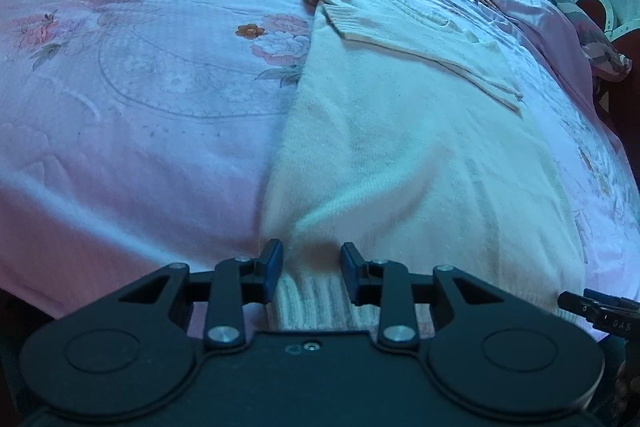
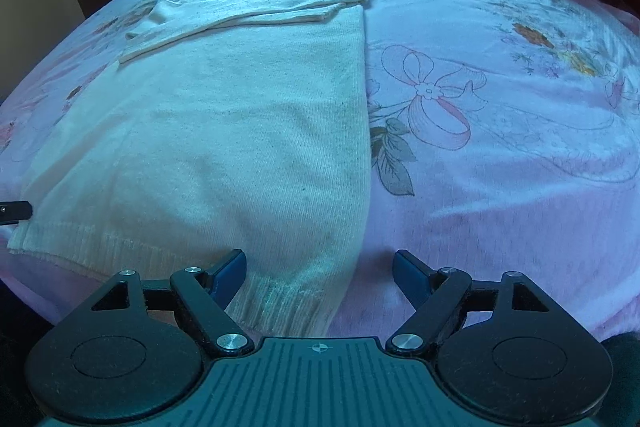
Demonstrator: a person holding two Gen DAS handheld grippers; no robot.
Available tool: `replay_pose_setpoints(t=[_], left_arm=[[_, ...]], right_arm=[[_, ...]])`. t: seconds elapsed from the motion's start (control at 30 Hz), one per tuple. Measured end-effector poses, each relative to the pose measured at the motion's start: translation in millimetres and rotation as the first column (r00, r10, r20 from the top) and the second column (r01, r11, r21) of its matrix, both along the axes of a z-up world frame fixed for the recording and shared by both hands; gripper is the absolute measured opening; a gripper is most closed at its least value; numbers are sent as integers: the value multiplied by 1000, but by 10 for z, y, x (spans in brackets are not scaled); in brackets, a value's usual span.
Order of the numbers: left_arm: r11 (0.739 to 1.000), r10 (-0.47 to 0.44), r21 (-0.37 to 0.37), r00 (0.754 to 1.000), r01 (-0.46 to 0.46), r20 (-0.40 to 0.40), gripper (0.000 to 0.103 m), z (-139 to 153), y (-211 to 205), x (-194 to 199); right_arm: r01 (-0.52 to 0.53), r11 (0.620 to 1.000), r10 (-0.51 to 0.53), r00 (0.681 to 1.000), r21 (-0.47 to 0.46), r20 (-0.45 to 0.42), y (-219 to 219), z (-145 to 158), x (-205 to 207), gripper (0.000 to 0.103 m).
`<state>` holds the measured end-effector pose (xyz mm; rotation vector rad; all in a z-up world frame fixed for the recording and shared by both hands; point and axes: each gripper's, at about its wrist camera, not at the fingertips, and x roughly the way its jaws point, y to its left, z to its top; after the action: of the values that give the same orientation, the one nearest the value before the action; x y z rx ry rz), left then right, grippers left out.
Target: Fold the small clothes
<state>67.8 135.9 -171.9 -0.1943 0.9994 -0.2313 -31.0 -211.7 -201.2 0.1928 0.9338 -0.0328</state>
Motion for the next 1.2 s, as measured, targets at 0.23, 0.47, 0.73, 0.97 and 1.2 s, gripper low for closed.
replay_pose_setpoints(t=[0.23, 0.47, 0.73, 0.97, 1.2], left_arm=[[998, 55, 18, 998, -55, -14, 30, 12, 172, -110], [995, 64, -66, 995, -70, -78, 28, -133, 233, -64], [977, 30, -204, 986, -63, -161, 6, -282, 246, -14], [974, 28, -225, 999, -37, -45, 4, -3, 107, 37], [963, 3, -267, 993, 30, 121, 3, 526, -122, 641]], right_arm=[[23, 999, -23, 1000, 22, -6, -54, 23, -58, 80], [54, 997, -53, 998, 63, -17, -125, -15, -69, 37], [71, 977, -60, 996, 200, -60, -176, -43, -66, 34], [52, 945, -47, 999, 322, -24, -240, 33, 26, 7], [49, 919, -107, 986, 391, 128, -404, 461, 449, 7]])
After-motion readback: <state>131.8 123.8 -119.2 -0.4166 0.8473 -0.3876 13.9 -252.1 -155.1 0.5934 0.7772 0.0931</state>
